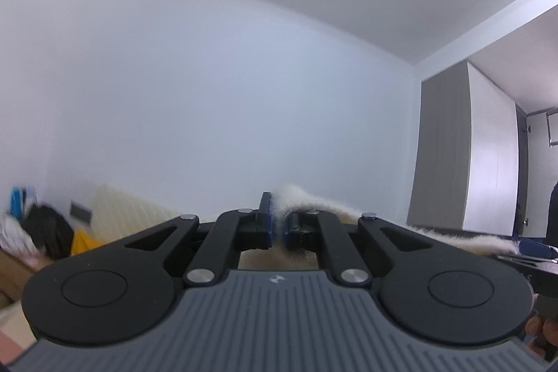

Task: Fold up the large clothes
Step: 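Lift the sweater high with the left gripper and shake it out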

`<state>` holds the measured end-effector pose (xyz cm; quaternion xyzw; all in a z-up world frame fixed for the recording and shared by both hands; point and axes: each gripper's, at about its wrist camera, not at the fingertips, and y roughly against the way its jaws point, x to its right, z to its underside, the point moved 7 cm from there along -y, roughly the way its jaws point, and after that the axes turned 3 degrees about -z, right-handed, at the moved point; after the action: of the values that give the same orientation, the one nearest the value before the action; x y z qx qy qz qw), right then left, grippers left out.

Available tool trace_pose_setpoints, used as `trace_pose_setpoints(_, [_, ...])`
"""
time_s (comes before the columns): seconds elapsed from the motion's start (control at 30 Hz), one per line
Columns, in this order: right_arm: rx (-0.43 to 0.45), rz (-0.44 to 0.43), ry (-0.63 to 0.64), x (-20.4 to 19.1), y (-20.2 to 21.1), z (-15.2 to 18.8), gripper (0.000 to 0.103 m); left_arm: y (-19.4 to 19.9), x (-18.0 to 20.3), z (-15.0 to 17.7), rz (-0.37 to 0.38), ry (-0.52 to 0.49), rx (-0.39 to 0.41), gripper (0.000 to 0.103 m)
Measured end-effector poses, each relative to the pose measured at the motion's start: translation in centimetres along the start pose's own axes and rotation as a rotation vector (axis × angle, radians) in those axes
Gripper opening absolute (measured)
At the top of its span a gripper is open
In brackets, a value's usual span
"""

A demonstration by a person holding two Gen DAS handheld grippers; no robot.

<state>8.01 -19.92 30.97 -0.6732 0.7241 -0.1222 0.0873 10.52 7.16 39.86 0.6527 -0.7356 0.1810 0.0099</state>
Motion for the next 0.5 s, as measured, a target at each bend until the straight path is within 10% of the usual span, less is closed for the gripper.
trace_pose_setpoints(0.27, [0.094,-0.086,-0.059,-1.5,3.2,-5.3,0.100,6.3,-0.7,-8.5,-0.024,-0.043,0.091,0.007])
trace_pose_setpoints(0.5, [0.044,-0.140,-0.007,-5.3,2.1,-3.4,0.101,7.3,-4.2,-7.6,-0.086,-0.029,0.029,0.007])
